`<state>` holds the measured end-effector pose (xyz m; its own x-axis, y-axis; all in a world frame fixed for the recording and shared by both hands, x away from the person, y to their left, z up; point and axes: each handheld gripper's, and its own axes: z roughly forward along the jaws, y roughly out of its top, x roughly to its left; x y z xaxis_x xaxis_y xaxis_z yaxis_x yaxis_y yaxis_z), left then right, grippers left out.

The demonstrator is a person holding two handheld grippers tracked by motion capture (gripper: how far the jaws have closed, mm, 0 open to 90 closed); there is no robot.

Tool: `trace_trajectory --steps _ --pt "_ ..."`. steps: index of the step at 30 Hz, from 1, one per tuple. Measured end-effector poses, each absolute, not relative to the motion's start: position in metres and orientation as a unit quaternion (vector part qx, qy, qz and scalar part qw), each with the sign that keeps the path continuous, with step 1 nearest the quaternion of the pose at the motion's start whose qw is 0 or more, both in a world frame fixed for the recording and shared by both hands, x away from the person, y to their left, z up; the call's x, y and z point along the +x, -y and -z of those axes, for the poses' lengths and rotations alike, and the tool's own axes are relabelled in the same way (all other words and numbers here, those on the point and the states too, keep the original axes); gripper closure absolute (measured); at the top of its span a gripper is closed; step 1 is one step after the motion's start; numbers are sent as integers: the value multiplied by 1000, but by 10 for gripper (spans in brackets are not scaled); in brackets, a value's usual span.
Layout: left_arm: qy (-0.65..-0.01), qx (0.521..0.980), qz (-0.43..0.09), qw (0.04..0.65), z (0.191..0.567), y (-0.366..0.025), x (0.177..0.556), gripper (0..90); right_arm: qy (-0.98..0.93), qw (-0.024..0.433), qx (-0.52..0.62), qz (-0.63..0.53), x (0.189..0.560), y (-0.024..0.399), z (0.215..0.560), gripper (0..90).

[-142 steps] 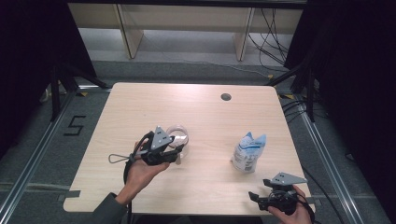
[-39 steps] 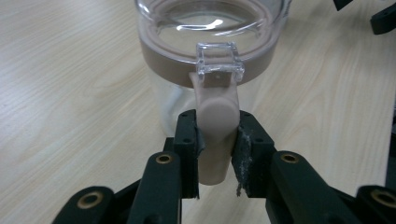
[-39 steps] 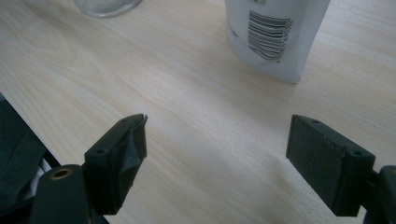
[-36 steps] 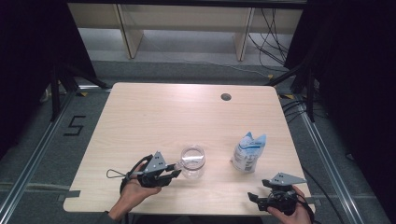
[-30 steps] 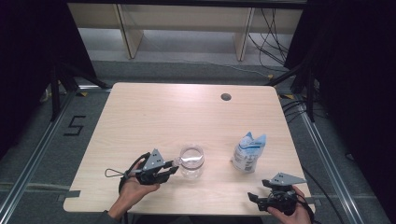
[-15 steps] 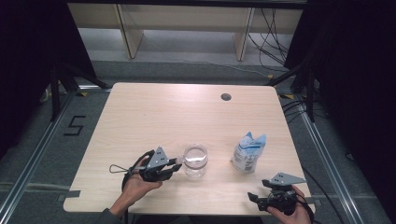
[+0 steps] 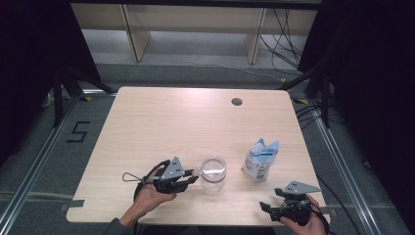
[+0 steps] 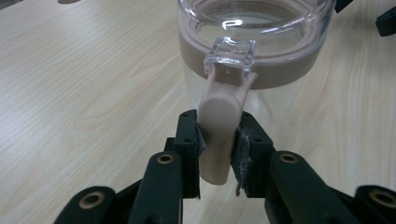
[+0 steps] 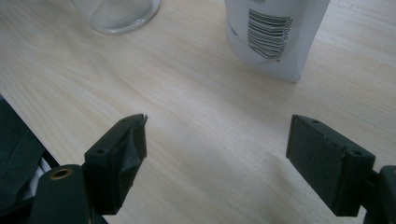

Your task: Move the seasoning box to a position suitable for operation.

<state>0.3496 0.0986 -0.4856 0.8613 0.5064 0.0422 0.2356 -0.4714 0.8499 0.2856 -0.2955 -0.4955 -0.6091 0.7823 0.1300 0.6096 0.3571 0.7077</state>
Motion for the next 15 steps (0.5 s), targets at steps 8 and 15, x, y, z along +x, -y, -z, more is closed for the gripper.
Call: trace_trajectory --steps 8,15 --pt "-235 844 -150 458 487 -98 351 728 -816 113 424 -377 286 295 496 212" --pt "-244 845 -153 451 491 -98 353 717 -809 104 444 -371 283 293 495 212"
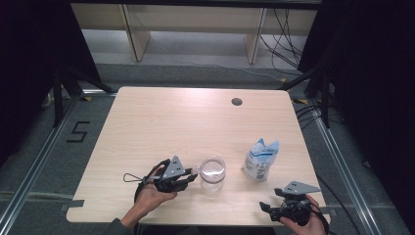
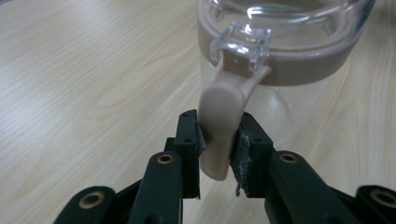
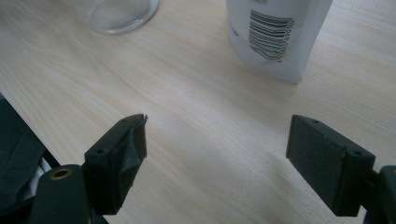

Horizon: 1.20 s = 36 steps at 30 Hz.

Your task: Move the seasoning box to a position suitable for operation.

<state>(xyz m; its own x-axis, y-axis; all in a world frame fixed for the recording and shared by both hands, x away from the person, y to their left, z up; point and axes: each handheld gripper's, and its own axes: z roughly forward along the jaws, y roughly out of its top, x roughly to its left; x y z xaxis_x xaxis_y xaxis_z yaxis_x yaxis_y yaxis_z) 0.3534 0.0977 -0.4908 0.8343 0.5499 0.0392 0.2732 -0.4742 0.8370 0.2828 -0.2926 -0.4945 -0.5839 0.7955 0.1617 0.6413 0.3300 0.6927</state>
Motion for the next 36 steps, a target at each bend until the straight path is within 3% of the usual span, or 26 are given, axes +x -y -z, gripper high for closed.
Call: trace_trajectory --steps 10,15,24,31,36 --pt "-257 837 -150 459 487 -108 348 571 -816 108 422 -379 286 294 496 213" --pt "-277 824 -146 472 480 -120 342 562 -820 102 417 -378 285 293 496 222" --pt "-299 795 -146 507 460 -126 337 673 -823 106 395 -393 280 289 494 194" --pt "-298 789 -134 521 455 -121 335 769 -833 101 379 -389 280 286 493 347" --pt "-299 785 -146 523 451 -118 335 841 -837 114 360 -396 282 284 492 397"
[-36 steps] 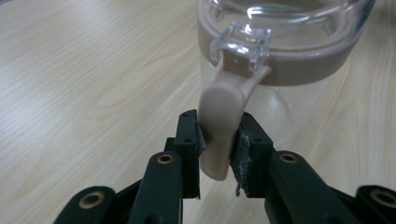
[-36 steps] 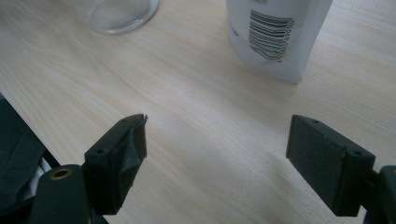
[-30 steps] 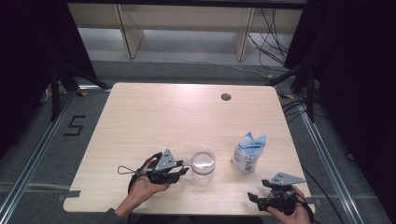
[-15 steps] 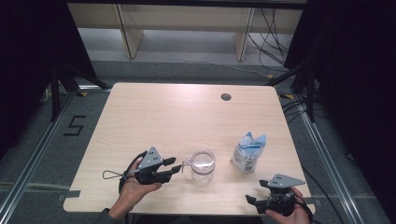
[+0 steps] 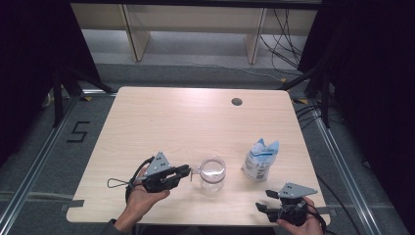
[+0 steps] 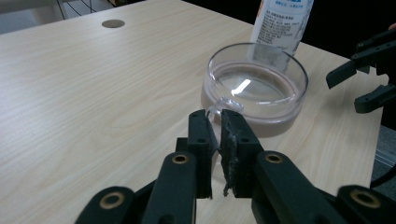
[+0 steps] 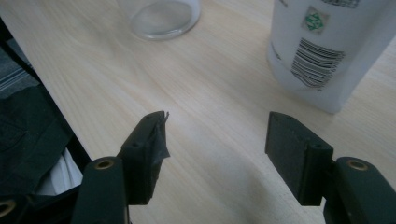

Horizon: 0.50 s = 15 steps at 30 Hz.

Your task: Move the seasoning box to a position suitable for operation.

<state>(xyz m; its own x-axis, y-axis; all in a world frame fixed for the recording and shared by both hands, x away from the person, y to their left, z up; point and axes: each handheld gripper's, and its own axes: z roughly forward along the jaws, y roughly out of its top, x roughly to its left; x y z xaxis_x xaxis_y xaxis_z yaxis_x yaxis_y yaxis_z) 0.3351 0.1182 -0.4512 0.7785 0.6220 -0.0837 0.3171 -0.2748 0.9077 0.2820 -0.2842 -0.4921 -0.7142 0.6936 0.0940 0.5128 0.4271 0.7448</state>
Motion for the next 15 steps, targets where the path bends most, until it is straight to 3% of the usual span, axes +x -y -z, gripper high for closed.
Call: trace_trajectory --steps 2,7,15 --pt "-295 785 -150 523 448 -115 337 867 -838 96 360 -397 282 280 492 452" --pt "-289 789 -151 522 446 -107 340 893 -840 119 331 -412 285 275 487 526" --pt "-282 790 -159 520 442 -99 343 892 -844 127 309 -419 292 261 485 552"
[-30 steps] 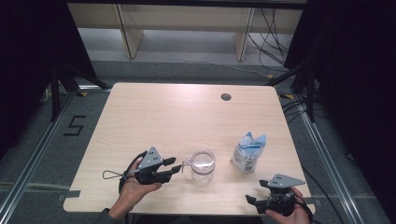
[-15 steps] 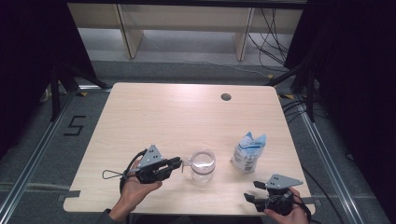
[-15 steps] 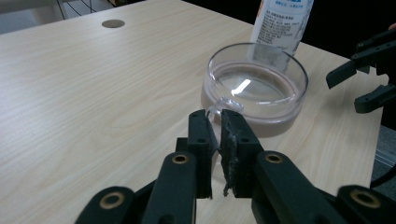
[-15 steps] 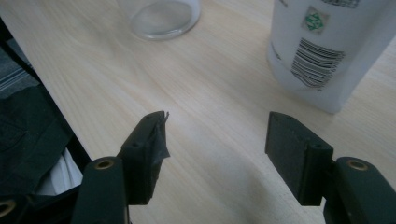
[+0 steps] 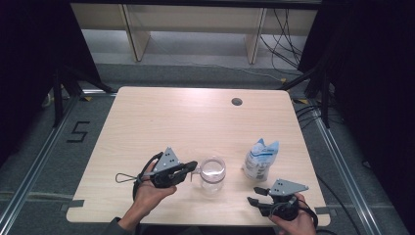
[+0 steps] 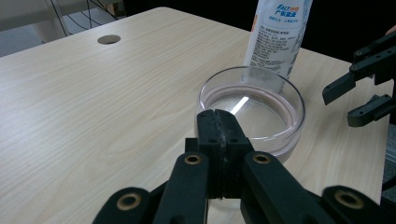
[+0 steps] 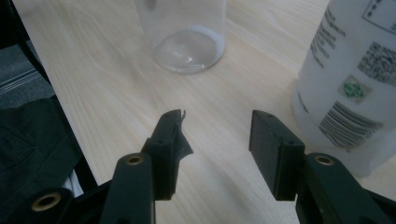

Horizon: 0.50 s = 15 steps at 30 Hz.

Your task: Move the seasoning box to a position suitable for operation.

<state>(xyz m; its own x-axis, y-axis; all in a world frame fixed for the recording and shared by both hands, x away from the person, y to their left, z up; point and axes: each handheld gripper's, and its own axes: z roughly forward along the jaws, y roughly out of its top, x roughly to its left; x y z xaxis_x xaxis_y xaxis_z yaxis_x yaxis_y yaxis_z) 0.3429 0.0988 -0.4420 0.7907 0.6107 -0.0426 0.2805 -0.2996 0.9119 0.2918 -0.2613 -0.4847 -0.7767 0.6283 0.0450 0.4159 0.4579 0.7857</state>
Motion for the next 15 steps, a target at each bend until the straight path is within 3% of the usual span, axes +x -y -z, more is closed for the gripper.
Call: trace_trajectory --steps 15 --pt "-289 788 -161 519 446 -98 345 883 -847 130 297 -421 299 247 482 553"
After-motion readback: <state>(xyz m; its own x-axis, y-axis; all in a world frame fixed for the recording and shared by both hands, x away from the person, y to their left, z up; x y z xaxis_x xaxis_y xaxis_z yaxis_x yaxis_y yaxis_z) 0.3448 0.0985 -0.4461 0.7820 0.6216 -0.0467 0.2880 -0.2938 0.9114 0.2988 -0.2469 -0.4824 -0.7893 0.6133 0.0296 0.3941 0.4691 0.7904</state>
